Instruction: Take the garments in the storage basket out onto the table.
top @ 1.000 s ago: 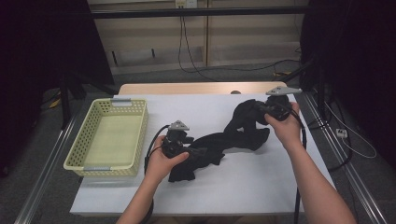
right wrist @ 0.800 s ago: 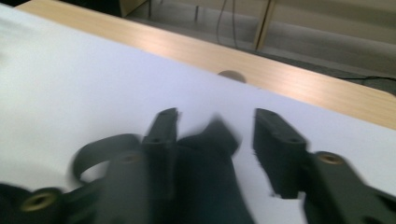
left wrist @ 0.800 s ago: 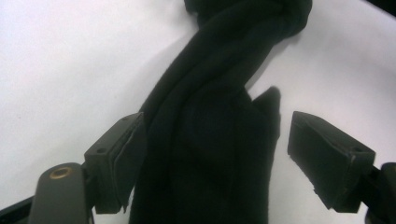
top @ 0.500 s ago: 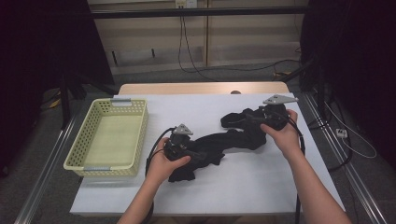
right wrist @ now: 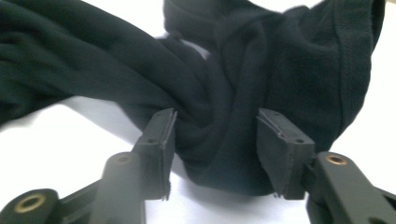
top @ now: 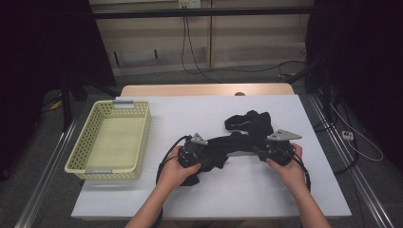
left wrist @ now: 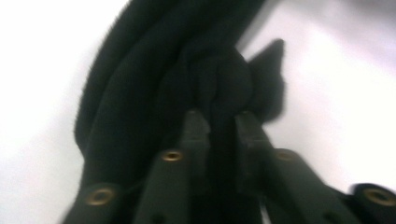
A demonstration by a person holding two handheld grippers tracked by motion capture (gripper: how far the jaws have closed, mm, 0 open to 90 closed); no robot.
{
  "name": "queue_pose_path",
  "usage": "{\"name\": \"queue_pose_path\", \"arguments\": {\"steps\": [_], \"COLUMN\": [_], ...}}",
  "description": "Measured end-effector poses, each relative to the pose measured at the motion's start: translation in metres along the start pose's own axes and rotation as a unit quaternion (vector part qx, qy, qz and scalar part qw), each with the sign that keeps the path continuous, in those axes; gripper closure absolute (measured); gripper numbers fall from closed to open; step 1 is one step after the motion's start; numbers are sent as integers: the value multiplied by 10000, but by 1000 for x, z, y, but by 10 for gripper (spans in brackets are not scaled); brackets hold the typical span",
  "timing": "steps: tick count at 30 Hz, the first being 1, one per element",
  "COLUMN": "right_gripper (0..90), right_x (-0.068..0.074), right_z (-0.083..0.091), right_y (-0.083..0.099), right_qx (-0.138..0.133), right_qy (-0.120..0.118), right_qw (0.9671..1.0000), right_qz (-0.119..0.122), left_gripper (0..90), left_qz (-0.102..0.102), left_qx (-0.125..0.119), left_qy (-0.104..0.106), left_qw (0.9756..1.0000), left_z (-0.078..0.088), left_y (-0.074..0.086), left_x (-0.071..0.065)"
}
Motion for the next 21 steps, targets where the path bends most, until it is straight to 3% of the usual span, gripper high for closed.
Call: {"name": "queue_pose_path", "arguments": {"steps": [2, 5, 8, 10, 12, 13, 15, 21], "right_gripper": [562, 744, 857, 863, 869, 870, 871, 869], "right_x": [-4, -8, -10, -15, -20, -23, -24, -21], "right_z": [-4, -3, 5, 20, 38, 45, 55, 59], "right_y": [-1, -3, -7, -14, -19, -21, -20, 1], "right_qx": [-38, -140, -328, -644, -788, -849, -937, -559], "right_qy": [37, 41, 29, 74, 214, 282, 278, 211], "right_qw": [10000, 9999, 9994, 9976, 9965, 9959, 9949, 9978], "right_qz": [-48, -49, -59, -223, -172, -140, -231, -301], "left_gripper": [812, 819, 819, 819, 819, 819, 818, 808], "left_qz": [52, 193, 148, 144, 139, 117, 160, 22], "left_qx": [83, 6, -29, -98, -99, -145, -204, -55], "left_qy": [266, 739, 833, 872, 899, 1135, 1253, 1238], "left_qw": [9996, 9971, 9964, 9960, 9958, 9934, 9918, 9923], "left_z": [4, 14, 22, 28, 35, 39, 45, 40], "left_y": [2, -2, -4, -6, -6, -7, -9, -6], "left_x": [-6, -15, -18, -18, -17, -20, -24, -33]}}
Point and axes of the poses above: each handheld gripper's, and its own axes: z roughly backward along the jaws, y roughly out of its underside, x roughly to its left, the point moved 10 cm from there along -z, roughly forward along the jaws, and after that the axes turned 14 degrees about -y, right-handed, at the moved point
